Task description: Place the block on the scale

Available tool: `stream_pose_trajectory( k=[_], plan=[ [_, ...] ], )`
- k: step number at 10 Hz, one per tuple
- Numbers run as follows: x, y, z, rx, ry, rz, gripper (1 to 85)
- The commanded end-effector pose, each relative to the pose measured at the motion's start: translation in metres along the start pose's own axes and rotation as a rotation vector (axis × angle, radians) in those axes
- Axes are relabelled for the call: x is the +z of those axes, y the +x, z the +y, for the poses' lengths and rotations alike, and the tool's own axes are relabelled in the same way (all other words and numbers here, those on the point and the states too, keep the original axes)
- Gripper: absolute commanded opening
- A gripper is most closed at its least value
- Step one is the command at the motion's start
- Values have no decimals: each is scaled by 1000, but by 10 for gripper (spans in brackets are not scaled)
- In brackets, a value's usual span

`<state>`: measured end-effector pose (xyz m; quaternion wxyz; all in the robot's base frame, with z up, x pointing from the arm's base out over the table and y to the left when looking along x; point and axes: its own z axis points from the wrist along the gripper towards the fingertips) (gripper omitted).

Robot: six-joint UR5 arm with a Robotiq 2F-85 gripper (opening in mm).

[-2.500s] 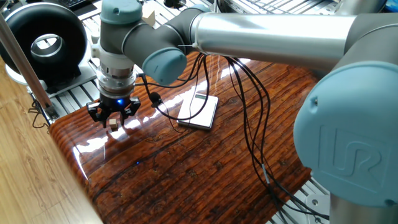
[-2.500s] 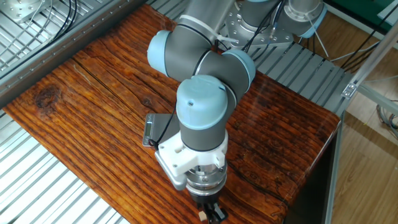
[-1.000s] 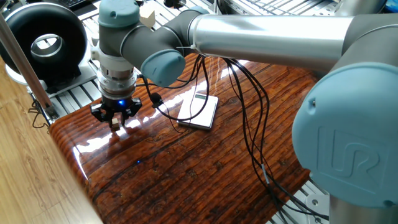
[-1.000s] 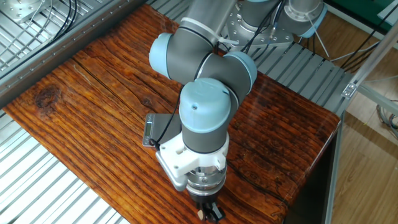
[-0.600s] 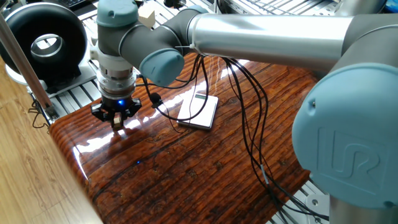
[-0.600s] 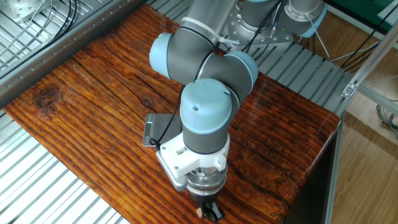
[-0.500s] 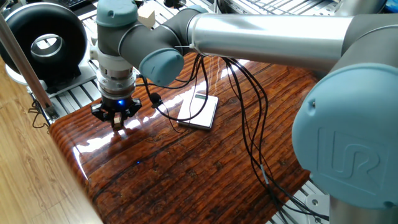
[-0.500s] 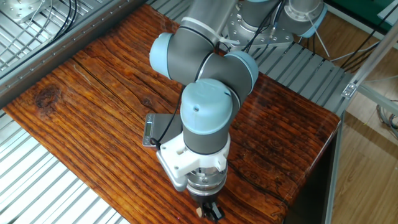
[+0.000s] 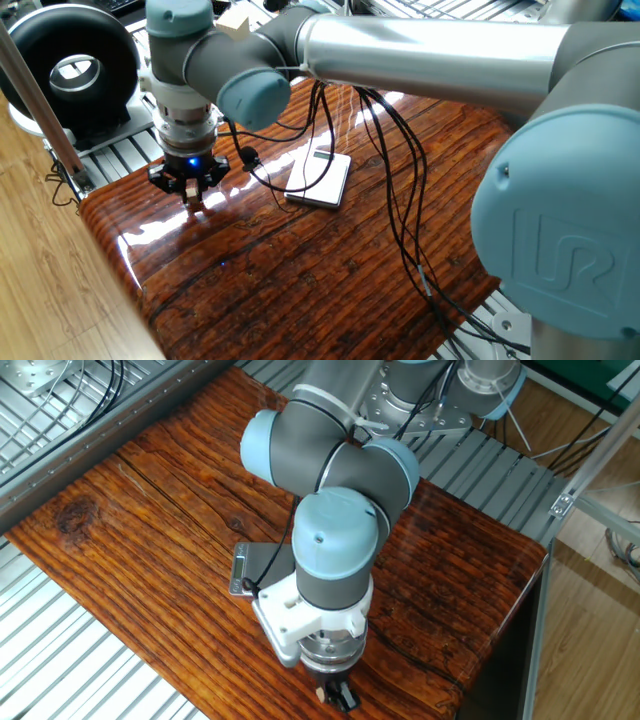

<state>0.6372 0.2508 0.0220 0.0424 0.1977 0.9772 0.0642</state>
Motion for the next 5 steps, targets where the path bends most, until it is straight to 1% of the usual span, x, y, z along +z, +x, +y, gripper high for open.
stream_pose_trajectory(
  k=[1, 2, 3, 4, 5],
  plan=[
    [-41, 5, -10, -31, 26, 57, 10],
    [-58, 0, -26, -74, 61, 53, 10],
    [-72, -1, -43, -113, 82, 55, 10],
    [-80, 5, -56, -151, 72, 76, 10],
    [-86, 9, -81, -204, 79, 82, 10]
  ],
)
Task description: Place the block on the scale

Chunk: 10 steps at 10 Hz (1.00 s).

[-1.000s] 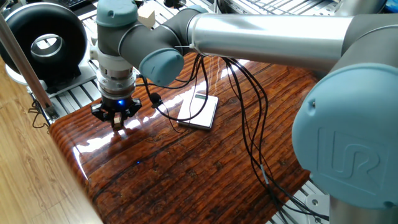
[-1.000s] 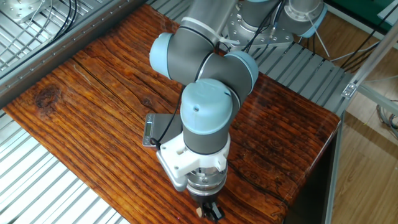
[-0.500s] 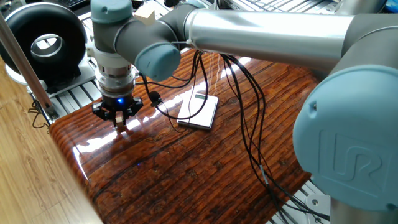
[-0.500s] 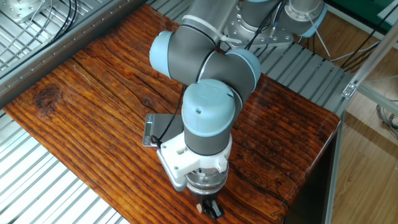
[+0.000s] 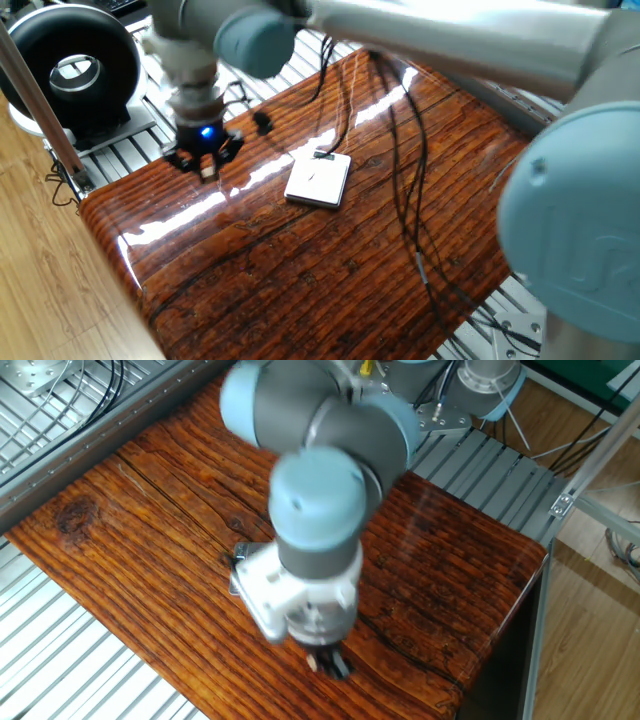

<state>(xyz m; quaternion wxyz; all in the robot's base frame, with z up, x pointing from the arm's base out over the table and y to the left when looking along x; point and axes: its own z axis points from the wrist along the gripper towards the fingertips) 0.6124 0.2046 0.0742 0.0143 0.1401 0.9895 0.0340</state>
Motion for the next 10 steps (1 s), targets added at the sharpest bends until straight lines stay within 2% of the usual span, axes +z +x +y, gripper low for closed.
stream_pose_trajectory(
  k=[1, 2, 3, 4, 5, 6, 7, 9, 10],
  plan=[
    [-25, 21, -58, -140, 14, 40, 10],
    [-25, 34, -76, -225, 12, 66, 10],
    [-21, 46, -88, -293, -6, 94, 10],
    [-17, 49, -112, -366, 33, 94, 10],
    [-14, 42, -141, -469, 94, 64, 10],
    [-10, 48, -160, -598, 106, 68, 10],
    [-4, 56, -167, -664, 90, 77, 10],
    [3, 63, -188, -815, 113, 106, 10],
    [5, 63, -191, -858, 112, 105, 10]
  ],
)
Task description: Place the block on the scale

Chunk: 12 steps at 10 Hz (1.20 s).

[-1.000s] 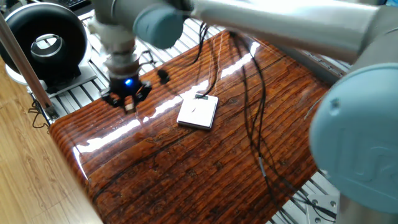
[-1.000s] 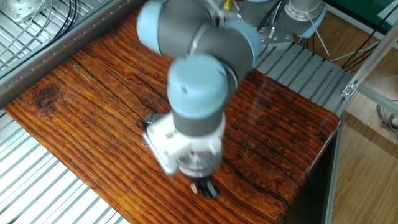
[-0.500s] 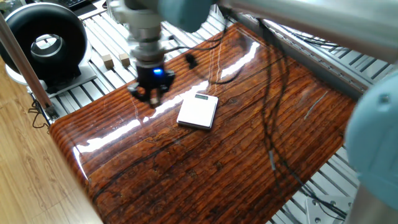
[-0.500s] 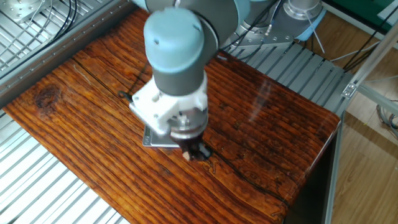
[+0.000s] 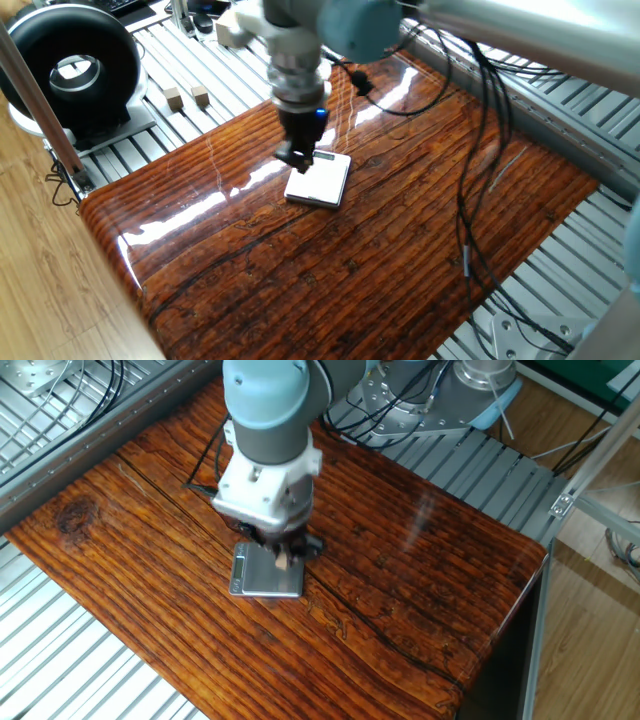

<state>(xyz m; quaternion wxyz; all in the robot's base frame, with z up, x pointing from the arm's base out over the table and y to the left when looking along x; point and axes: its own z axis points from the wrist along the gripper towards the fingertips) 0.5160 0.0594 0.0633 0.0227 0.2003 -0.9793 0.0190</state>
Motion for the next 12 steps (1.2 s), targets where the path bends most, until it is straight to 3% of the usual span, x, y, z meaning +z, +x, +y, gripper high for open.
stream_pose_trajectory(
  k=[1, 3, 6, 12],
  plan=[
    [10, 18, -12, -188, 11, 3, 10],
    [11, 4, -12, -250, 3, -15, 10],
    [18, -11, -12, -345, -72, -19, 10],
    [24, -19, -22, -384, -64, -26, 10]
  ],
)
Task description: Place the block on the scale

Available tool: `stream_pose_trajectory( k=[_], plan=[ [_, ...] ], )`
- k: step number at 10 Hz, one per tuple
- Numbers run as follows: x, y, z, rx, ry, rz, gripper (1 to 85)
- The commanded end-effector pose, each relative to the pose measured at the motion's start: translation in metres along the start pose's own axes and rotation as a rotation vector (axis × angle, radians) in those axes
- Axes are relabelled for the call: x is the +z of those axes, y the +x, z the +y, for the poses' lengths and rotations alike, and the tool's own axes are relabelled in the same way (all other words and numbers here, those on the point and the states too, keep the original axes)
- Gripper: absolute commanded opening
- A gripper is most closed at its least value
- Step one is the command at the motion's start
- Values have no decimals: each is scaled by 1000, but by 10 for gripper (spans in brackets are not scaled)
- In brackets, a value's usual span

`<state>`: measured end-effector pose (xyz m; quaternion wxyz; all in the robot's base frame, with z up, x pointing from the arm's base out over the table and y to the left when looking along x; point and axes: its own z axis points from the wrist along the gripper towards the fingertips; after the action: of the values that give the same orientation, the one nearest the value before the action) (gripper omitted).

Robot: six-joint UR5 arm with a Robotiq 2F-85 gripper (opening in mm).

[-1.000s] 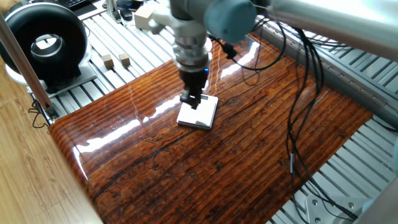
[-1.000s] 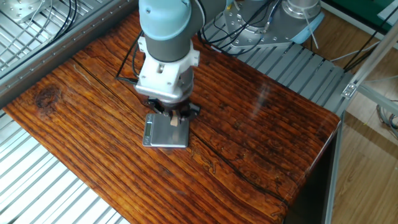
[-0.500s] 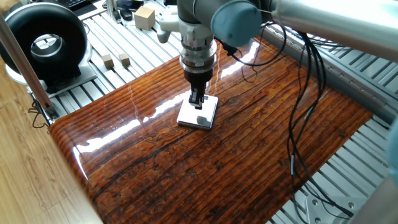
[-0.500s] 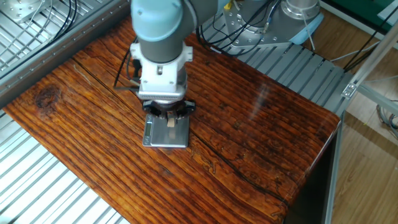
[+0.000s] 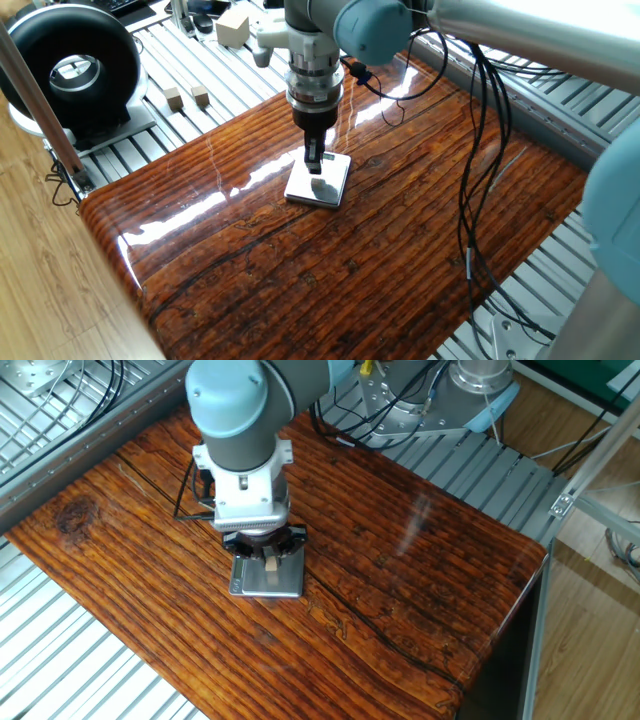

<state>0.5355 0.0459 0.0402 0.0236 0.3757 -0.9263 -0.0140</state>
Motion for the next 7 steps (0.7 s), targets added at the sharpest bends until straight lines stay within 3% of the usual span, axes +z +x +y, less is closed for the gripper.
stream_pose_trajectory(
  k=[1, 3, 7],
  plan=[
    [2, -4, -7, -10, -3, -14, 10],
    [3, -5, 1, 9, -33, -18, 33],
    [2, 4, 2, 17, -46, -15, 63]
  ],
)
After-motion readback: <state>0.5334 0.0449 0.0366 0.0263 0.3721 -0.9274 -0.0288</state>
